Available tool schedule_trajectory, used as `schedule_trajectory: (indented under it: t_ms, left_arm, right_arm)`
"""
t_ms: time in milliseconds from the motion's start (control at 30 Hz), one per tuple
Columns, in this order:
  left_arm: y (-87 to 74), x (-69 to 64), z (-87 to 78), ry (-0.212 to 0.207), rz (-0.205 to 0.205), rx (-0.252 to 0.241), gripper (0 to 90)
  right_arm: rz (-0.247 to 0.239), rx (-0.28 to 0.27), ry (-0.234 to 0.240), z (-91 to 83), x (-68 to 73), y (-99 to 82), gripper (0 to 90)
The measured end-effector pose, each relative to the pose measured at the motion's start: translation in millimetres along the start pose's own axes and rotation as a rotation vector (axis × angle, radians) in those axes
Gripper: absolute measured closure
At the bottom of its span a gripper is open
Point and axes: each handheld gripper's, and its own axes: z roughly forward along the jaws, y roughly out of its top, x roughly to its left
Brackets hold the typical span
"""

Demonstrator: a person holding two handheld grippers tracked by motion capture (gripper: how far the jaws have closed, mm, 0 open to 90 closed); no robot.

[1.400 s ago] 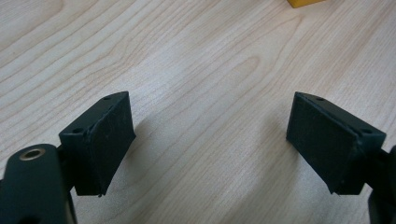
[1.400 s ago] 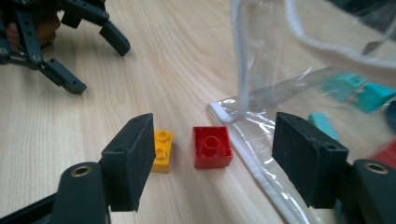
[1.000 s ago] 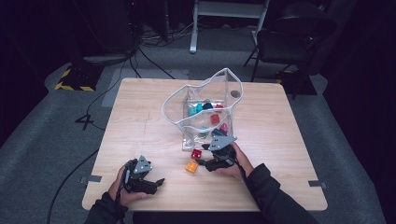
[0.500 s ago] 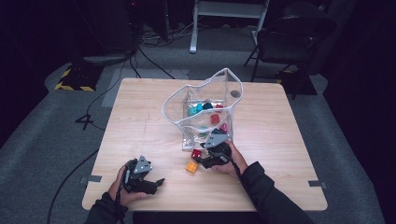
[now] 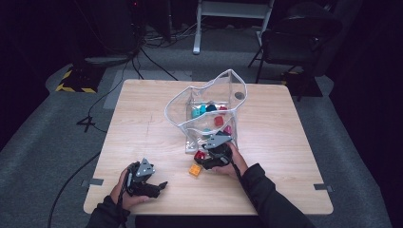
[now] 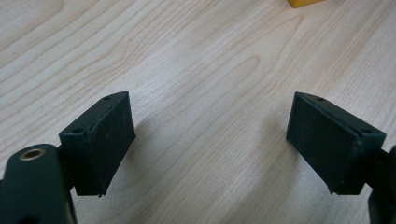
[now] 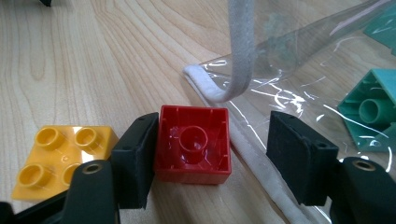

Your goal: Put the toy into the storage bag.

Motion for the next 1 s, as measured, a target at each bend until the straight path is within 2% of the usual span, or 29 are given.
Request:
schedule_trajectory:
  t_ms: [167, 500, 600, 700, 733, 800, 900, 1000]
  left_arm:
    - [0.0, -0.1, 0.0, 0.000, 0.000, 0.000, 15.2]
    - [-0.3, 0.0, -0.2, -0.004, 0.001, -0.001, 15.3]
    - [-0.3, 0.0, -0.1, -0.004, 0.001, -0.002, 15.3]
    - [-0.3, 0.0, -0.2, -0.004, 0.001, -0.001, 15.3]
    - [-0.2, 0.0, -0.2, -0.004, 0.001, -0.001, 15.3]
    - [-0.3, -0.1, -0.2, -0.002, 0.001, 0.000, 15.3]
    - [-0.3, 0.0, -0.2, -0.004, 0.001, -0.001, 15.3]
    - [-0.3, -0.1, -0.2, -0.002, 0.001, 0.000, 15.3]
  right_arm:
    - [-0.001, -0.001, 0.003, -0.9, 1.1, -1.1, 37.8]
    - [-0.001, 0.002, -0.028, -6.2, 4.8, -2.4, 43.9]
    - [-0.028, 0.016, -0.046, -6.4, 7.3, -1.2, 45.5]
    - [-0.054, -0.007, -0.039, -10.6, 11.7, 0.8, 47.8]
    - [-0.065, 0.003, -0.026, -11.0, 13.4, 1.9, 49.2]
    - [-0.076, 0.037, -0.050, -8.8, 15.1, 2.1, 50.6]
    - [-0.034, 0.024, -0.008, -5.9, 12.0, -0.8, 53.7]
    - [-0.032, 0.021, 0.007, -6.1, 12.1, -1.3, 58.6]
